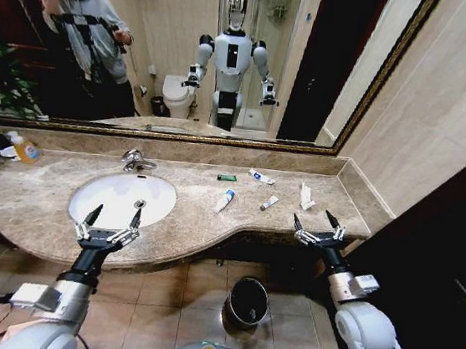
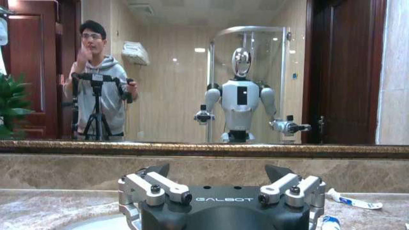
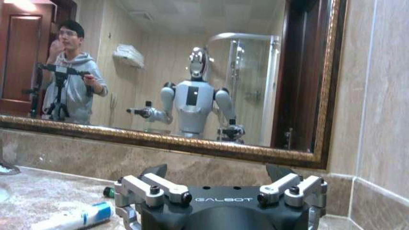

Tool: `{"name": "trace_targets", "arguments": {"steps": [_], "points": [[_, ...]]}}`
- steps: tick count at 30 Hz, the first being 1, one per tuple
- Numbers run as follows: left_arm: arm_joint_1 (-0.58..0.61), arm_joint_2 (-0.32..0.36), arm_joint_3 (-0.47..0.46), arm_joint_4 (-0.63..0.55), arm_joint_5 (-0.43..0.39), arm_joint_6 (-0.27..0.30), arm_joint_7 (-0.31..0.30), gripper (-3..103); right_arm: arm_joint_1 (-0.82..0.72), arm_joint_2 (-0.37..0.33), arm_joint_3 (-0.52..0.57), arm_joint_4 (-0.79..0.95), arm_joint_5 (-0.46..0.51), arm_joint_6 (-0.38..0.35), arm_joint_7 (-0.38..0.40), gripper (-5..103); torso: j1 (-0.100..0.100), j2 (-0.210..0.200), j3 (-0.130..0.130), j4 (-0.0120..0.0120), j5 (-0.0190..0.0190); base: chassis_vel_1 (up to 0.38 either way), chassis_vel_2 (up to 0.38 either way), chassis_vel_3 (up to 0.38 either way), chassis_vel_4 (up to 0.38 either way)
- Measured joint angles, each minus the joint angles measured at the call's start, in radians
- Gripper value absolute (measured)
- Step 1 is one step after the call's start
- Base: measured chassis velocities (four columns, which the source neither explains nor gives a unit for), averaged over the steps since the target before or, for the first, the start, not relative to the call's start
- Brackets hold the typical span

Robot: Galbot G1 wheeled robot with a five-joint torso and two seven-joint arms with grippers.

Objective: Pick up the trash from the sink and place it in the trash bin.

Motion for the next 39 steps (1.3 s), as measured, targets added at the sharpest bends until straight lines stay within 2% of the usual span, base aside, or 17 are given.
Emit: {"name": "trace_targets", "arguments": {"steps": [13,16,19,26,39], "points": [[0.000,0.000,0.000,0.000,0.000,0.000,0.000,100,0.062,-0.004,-0.022,-0.084,0.021,0.006,-0.033,100,0.000,0.000,0.000,0.0000,0.0000,0.000,0.000,0.000,0.000],[0.000,0.000,0.000,0.000,0.000,0.000,0.000,100,0.089,0.000,-0.041,-0.102,0.019,-0.012,-0.036,100,0.000,0.000,0.000,0.0000,0.0000,0.000,0.000,0.000,0.000],[0.000,0.000,0.000,0.000,0.000,0.000,0.000,100,0.155,0.020,-0.080,-0.128,0.012,-0.065,-0.030,100,0.000,0.000,0.000,0.0001,0.0002,0.000,0.000,0.000,0.000],[0.000,0.000,0.000,0.000,0.000,0.000,0.000,100,0.299,0.009,-0.144,-0.222,0.011,-0.160,-0.015,100,0.000,0.000,0.000,0.0001,0.0000,0.000,0.000,0.000,0.000],[0.000,0.000,0.000,0.000,0.000,0.000,0.000,100,0.497,0.020,-0.157,-0.487,-0.018,-0.203,0.012,100,0.000,0.000,0.000,0.0002,0.0000,0.000,0.000,0.000,0.000]]}}
